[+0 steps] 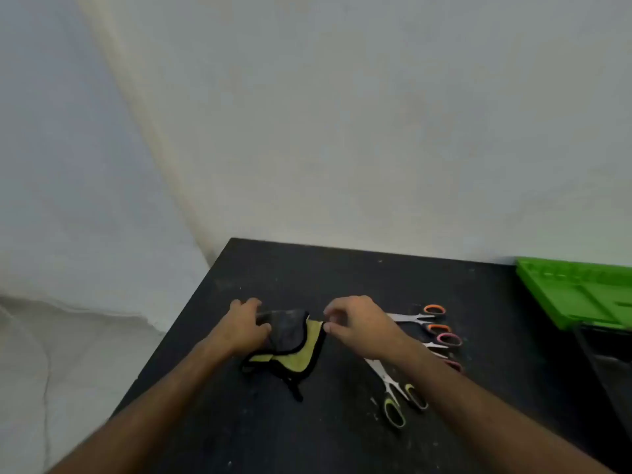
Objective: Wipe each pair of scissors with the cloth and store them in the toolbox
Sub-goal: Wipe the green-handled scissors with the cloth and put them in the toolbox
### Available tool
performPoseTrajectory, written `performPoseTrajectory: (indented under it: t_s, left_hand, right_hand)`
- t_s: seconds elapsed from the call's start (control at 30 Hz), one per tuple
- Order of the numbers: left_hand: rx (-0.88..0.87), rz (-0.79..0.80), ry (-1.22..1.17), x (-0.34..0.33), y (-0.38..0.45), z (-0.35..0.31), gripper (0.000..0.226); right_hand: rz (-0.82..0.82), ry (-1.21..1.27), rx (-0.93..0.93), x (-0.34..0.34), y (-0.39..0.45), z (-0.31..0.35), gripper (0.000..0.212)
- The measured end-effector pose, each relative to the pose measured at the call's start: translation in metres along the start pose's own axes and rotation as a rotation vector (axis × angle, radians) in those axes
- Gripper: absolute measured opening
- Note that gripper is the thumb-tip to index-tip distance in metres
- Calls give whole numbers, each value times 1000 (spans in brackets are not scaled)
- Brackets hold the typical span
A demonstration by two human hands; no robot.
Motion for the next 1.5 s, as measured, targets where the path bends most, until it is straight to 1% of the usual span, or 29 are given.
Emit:
performPoseTrajectory:
  t_s: [0.07,0.1,0.17,0.2,0.23,0.27,0.33,0.43,0.5,0.53,0.6,0.67,0.7,0.8,0.87,0.97,1.03,1.07,1.1,1.17,1.23,1.27,1.3,1.37,1.43,1.5]
  left_hand:
    - [20,-51,-41,-12,4,18,65]
    - [5,-67,-67,-19,7,25,59]
    - [-12,-112,-134,-27,10,34,40]
    - [-15,-125,-160,-30,11,37,28]
    - [-28,-131,-188,-32,14,39,19]
    - [-32,-128,-204,-33,12,36,16]
    - [-77,-110,-306,-34,12,34,23]
    - [-222,-59,-617,-35,-3,21,30]
    - [-333,-7,-824,-38,-19,14,21]
    - [-383,31,-881,-40,-32,7,23]
    - [-477,81,-956,-47,-58,-8,31]
    - [-580,104,-993,-58,-83,-32,26]
    - [-627,105,-991,-64,-93,-45,24]
    - [-743,22,-905,-79,-117,-83,23]
    - [-770,-20,-804,-87,-132,-105,22]
    - [-759,-124,-640,-100,-133,-121,19]
    - [-695,-179,-546,-115,-124,-124,11]
    - [-634,-189,-475,-125,-116,-123,6]
    - [-557,-190,-381,-134,-105,-122,13]
    - [-392,-170,-181,-152,-88,-122,37]
    - [-276,-146,-72,-164,-81,-126,57]
    - [-250,-132,-55,-169,-81,-131,60]
    - [-239,-122,-37,-172,-82,-138,58]
    - [-211,-97,-8,-174,-86,-153,46]
    - [-178,-82,-15,-172,-89,-162,31]
    - [-154,-66,-72,-171,-91,-164,26]
  right_hand:
    - [-2,-26,21,-25,17,5,36]
    - [-1,-55,34,-36,26,7,41]
    - [10,-88,49,-54,41,12,49]
    - [13,-108,55,-62,48,13,49]
    - [10,-138,56,-69,55,12,48]
    - [6,-182,60,-74,60,12,47]
    - [1,-225,50,-84,67,10,46]
    - [-25,-182,66,-82,62,7,47]
    - [-76,-21,138,-76,43,6,48]
    - [-111,104,195,-73,28,7,48]
    - [-157,345,309,-68,-9,12,46]
    - [-196,511,393,-63,-46,19,42]
    - [-234,547,415,-60,-62,20,40]
    - [-369,605,442,-49,-101,16,30]
    - [-443,584,419,-41,-123,4,23]
    - [-554,489,322,-26,-153,-28,19]
    - [-588,425,222,-19,-168,-53,22]
    - [-596,383,169,-17,-175,-65,23]
    - [-609,323,104,-17,-182,-76,24]
    - [-630,237,-1,-18,-192,-96,23]
    - [-620,218,-65,-25,-195,-112,24]
    - [-596,200,-93,-29,-193,-118,28]
    - [-555,172,-121,-32,-191,-121,34]
    - [-448,116,-171,-37,-182,-123,43]
    - [-360,76,-192,-37,-172,-118,41]
    - [-291,90,-182,-36,-164,-109,39]
Point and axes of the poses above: each hand's wrist, its own y-axis towards the middle knuckle, its own x-axis out of the back of the hand, z = x × y, the point moved 3 cm from there along y, towards the middle knuckle, and after that the axes turned 12 degrees about z, right-handed, at the moved point
